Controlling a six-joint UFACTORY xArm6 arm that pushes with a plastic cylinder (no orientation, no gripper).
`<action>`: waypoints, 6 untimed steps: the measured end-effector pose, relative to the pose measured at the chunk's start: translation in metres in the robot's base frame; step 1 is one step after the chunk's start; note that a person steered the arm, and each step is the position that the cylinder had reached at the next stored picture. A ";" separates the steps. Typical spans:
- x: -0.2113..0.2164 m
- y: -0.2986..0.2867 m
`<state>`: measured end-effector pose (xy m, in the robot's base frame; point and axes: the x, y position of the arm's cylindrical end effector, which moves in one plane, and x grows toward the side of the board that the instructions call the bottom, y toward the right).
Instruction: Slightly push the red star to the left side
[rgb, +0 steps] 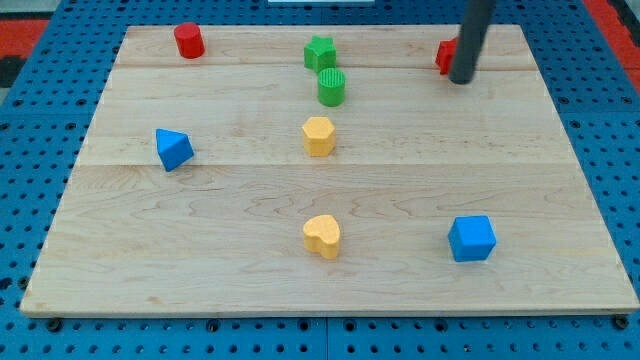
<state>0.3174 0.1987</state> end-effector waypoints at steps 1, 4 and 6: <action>-0.016 0.030; -0.044 -0.004; -0.039 -0.009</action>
